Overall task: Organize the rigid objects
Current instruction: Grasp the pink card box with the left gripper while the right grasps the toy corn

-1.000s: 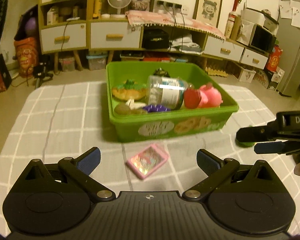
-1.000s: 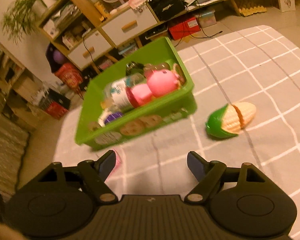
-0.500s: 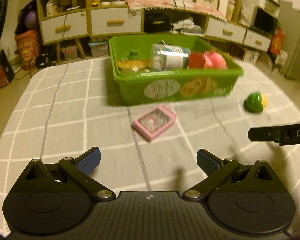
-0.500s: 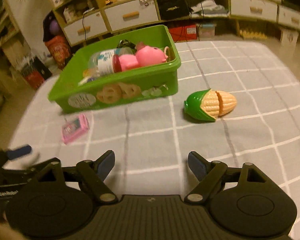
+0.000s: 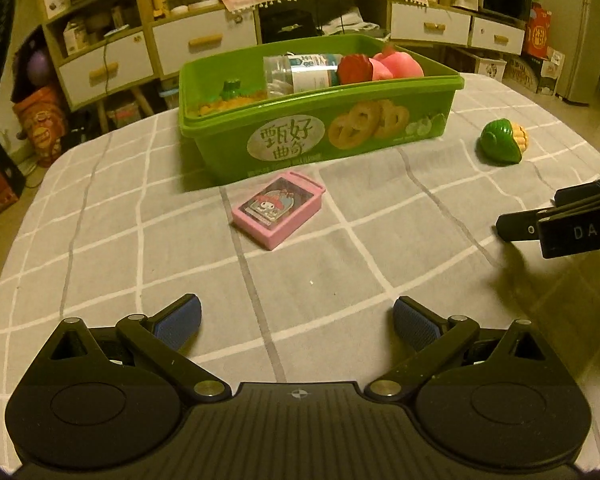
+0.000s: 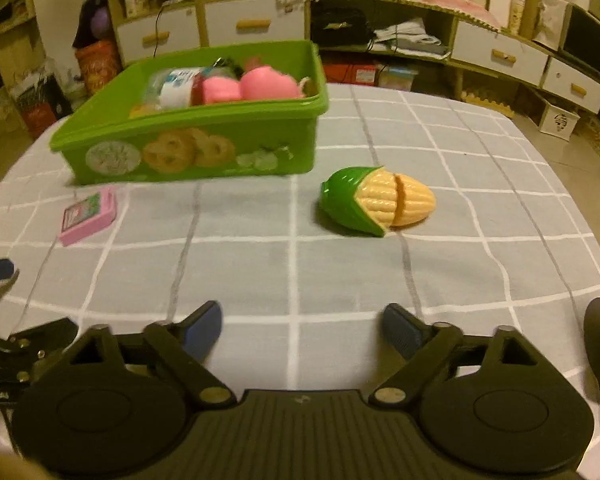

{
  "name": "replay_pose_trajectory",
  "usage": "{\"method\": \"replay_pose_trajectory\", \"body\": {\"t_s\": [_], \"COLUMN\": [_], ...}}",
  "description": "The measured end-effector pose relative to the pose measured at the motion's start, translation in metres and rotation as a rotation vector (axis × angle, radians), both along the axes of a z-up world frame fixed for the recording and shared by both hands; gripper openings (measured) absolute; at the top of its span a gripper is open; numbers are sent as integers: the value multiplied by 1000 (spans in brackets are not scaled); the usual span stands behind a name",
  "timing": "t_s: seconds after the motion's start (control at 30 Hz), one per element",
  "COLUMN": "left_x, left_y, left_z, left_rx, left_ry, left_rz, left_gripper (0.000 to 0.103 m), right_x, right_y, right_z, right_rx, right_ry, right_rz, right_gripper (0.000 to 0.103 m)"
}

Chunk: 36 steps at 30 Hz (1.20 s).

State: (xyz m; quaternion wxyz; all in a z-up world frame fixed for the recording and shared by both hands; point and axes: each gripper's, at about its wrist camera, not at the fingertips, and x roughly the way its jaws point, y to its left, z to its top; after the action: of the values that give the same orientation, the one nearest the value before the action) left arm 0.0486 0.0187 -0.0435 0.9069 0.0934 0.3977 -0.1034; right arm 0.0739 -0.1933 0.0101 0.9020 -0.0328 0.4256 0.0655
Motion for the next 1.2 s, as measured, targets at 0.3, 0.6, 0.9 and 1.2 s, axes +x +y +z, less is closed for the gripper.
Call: {"method": "replay_pose_trajectory", "body": {"t_s": [0.3, 0.6, 0.9, 1.2], "left_x": [17, 28, 41, 46], "left_y": [1, -1, 1, 4], "left_z": [-4, -6, -7, -8], "left_rx": [-78, -88, -94, -101], "left_ry": [10, -16, -31, -51], "left_rz": [34, 29, 6, 9], "left_gripper": [102, 102, 102, 102], "right_x": [18, 33, 45, 58], "right_y": [-13, -14, -15, -17], "right_z": [-8, -8, -9, -11], "right_rx": [2, 1, 0, 1], "right_ry": [-51, -55, -51, -70], "right_rz": [-41, -43, -53, -74], "right_gripper": [97, 97, 97, 97]}}
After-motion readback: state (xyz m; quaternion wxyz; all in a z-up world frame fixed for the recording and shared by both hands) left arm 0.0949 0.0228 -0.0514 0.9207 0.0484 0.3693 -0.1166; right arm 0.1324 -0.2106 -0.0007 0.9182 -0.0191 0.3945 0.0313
